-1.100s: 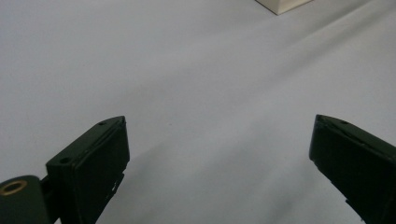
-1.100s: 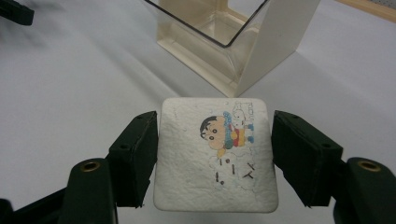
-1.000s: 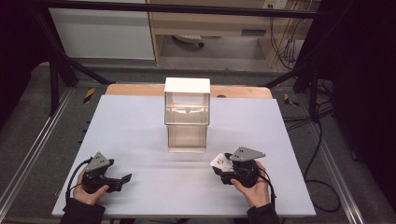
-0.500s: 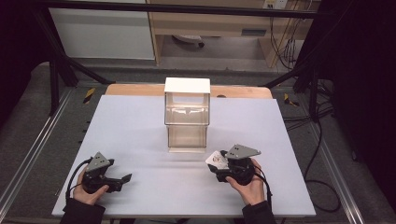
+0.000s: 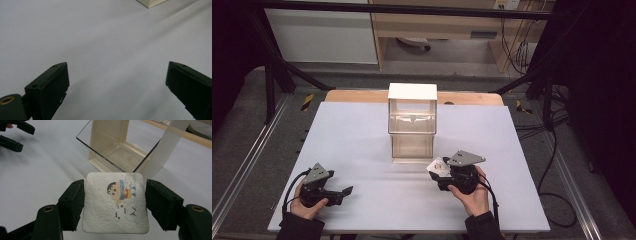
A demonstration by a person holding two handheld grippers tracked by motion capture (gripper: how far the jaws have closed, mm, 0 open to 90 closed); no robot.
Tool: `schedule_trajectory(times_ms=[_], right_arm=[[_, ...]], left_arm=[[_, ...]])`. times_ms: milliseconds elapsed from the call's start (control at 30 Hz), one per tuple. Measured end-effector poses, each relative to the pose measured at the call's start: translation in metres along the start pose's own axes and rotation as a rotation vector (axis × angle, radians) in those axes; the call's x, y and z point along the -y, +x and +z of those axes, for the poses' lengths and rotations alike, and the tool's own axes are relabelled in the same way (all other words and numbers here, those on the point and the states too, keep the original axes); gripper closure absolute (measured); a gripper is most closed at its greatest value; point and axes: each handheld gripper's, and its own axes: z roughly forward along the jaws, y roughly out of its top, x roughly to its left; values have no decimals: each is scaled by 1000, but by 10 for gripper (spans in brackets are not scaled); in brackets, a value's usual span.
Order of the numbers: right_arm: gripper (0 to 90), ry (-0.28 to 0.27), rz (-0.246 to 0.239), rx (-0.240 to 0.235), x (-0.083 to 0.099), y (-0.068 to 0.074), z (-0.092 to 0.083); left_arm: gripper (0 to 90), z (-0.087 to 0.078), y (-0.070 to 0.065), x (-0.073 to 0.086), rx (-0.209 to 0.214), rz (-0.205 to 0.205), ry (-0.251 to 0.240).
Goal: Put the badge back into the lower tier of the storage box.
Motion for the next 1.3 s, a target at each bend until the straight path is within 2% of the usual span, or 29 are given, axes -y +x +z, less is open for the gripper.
schedule_trajectory(times_ms=[633,1300], right_arm=[[333,-42,4,6,-24,2,13],[333,-54,9,28,-40,2,34]], left_arm=[[42,0,0,0,0,1,0],[43,-1,0,0,2,3,0]])
